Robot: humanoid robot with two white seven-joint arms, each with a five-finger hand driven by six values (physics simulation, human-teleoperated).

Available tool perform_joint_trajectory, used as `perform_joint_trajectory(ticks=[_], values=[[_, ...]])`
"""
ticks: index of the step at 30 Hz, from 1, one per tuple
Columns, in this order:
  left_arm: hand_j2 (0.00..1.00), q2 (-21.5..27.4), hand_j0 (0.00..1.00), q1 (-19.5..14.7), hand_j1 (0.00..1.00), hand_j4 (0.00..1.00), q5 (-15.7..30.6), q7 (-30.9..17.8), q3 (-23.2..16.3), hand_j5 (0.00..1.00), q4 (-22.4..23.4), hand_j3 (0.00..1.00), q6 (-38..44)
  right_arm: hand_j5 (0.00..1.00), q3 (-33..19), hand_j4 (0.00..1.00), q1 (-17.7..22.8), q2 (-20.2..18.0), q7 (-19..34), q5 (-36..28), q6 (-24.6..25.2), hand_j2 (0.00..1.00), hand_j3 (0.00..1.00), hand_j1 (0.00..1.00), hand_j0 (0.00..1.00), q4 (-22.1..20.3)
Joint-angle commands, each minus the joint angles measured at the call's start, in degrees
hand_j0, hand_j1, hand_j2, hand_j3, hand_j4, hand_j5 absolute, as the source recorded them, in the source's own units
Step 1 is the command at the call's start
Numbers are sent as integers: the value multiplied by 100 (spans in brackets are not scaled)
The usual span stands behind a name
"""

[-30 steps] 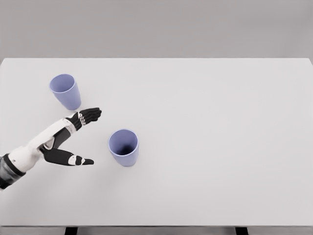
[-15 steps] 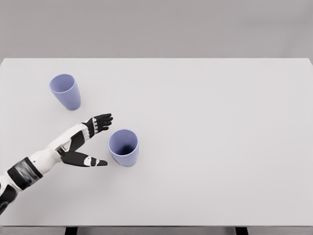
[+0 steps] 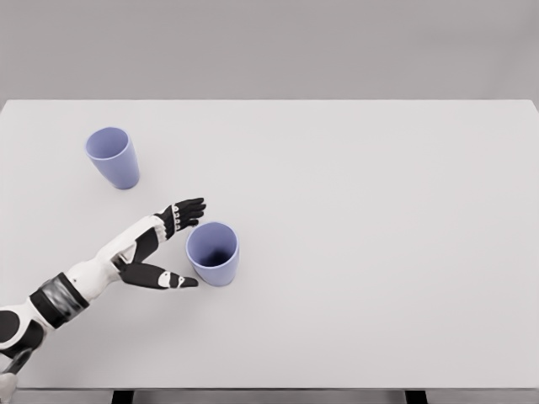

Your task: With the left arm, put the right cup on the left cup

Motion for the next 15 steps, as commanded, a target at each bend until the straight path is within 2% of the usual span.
perform_joint_trajectory(ticks=[1,5,15], values=[[100,-94,100,-9,100,100,-5,0,0,100,33,100,8,100,0,100,0,-1,0,-1,0,100,100,100,100,1],[100,-208,100,-79,100,100,-13,0,-17,100,182,100,8,100,0,100,0,-1,0,-1,0,100,100,100,100,1],[100,-278,100,-70,100,100,-13,0,-53,100,182,100,17,100,0,100,0,-1,0,-1,0,100,100,100,100,1]])
